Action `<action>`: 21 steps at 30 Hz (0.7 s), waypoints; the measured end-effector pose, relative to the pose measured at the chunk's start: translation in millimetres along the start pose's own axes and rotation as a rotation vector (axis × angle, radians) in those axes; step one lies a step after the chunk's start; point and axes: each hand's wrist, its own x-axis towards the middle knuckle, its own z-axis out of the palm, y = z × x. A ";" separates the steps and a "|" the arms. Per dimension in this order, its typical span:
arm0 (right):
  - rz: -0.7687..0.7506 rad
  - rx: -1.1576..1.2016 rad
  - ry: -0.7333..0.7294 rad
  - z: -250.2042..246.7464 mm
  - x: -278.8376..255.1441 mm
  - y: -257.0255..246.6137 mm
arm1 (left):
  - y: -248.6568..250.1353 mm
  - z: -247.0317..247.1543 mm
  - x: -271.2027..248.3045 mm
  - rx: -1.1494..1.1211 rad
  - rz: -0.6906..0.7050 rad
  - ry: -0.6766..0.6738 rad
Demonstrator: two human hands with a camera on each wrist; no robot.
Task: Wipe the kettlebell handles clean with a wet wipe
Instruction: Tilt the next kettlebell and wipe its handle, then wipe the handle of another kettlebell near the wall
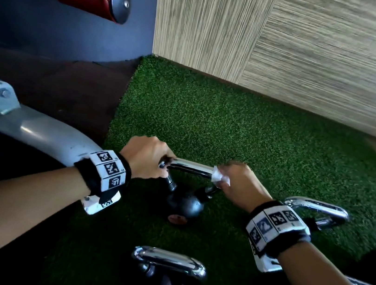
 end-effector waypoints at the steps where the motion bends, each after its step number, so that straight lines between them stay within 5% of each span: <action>1: 0.019 -0.028 -0.014 0.6 0.4 -2.5 | 1.1 0.0 0.7 -0.011 -0.005 -0.019; 5: 0.103 0.043 -0.030 -10.1 -9.6 -5.4 | 8.3 -7.3 3.5 0.054 0.007 -0.115; 10: 0.271 0.098 0.124 -59.7 -65.7 2.1 | 48.9 -23.6 23.9 0.008 0.124 -0.294; 15: 0.523 0.218 0.271 -117.3 -144.9 8.7 | 126.8 -28.1 41.2 -0.167 0.182 -0.206; 21: 0.582 0.302 0.337 -169.4 -190.4 0.8 | 198.8 -15.8 38.2 -0.206 0.218 -0.206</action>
